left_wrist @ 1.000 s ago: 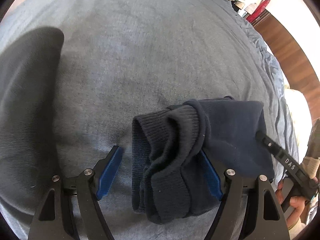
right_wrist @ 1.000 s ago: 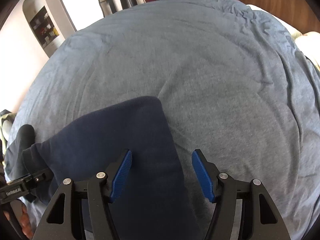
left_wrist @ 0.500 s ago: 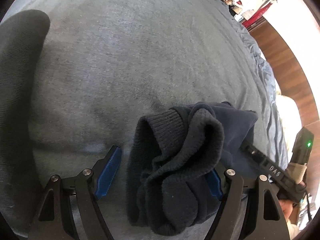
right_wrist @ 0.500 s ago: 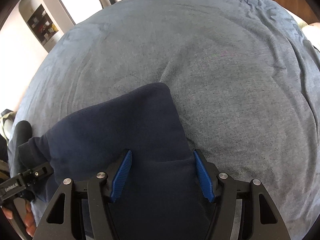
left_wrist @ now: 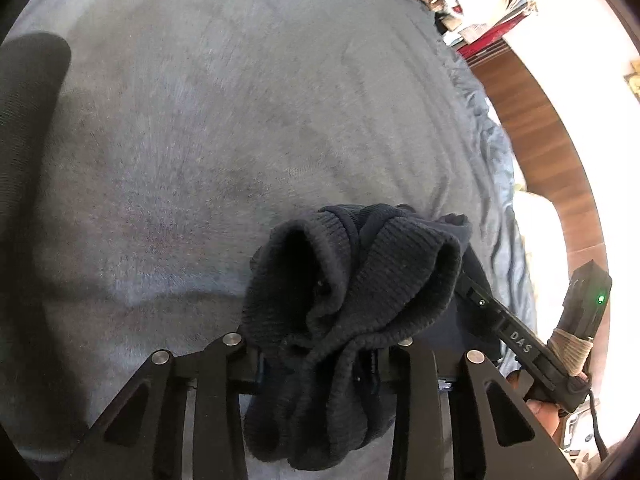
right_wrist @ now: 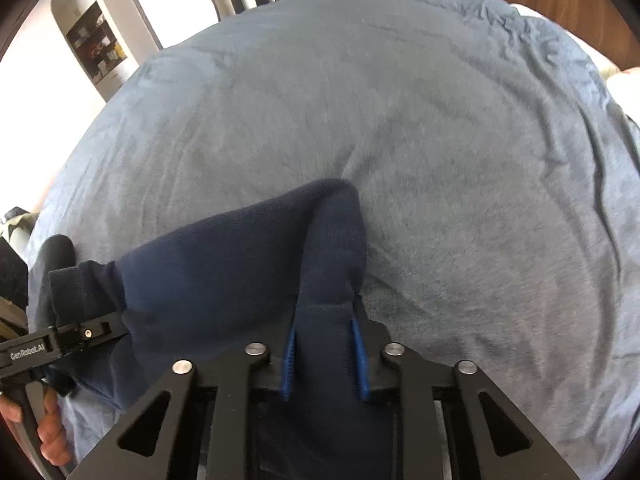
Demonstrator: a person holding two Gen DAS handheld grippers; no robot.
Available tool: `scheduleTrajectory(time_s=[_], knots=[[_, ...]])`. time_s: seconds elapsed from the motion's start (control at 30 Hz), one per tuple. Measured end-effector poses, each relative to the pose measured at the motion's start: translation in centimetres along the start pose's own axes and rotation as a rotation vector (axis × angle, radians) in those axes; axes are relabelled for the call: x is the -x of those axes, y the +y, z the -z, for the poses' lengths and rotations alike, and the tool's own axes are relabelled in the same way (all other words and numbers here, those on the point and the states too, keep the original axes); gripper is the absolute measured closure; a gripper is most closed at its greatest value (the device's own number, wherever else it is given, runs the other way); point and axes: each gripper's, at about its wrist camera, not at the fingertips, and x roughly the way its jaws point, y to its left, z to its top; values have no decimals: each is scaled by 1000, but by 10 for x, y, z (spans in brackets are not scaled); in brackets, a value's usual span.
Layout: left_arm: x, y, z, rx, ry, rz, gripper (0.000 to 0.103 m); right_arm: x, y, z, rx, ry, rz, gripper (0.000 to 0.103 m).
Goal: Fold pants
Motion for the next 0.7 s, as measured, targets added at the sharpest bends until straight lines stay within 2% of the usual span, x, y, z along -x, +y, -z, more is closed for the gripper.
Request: scheduleTrajectory(time_s=[0.17, 0.37, 0.57, 0.7], knots=[[28, -11, 7, 34, -41, 82, 71, 30, 8, -3, 32, -50, 50, 86], [73, -30, 18, 12, -117, 134, 71, 74, 16, -8, 49, -136, 63, 86], [129, -28, 22, -6, -181, 138, 71, 112, 48, -13, 117, -197, 52, 86], [166, -10, 21, 13, -216, 112, 71, 127, 81, -14, 165, -224, 25, 86]])
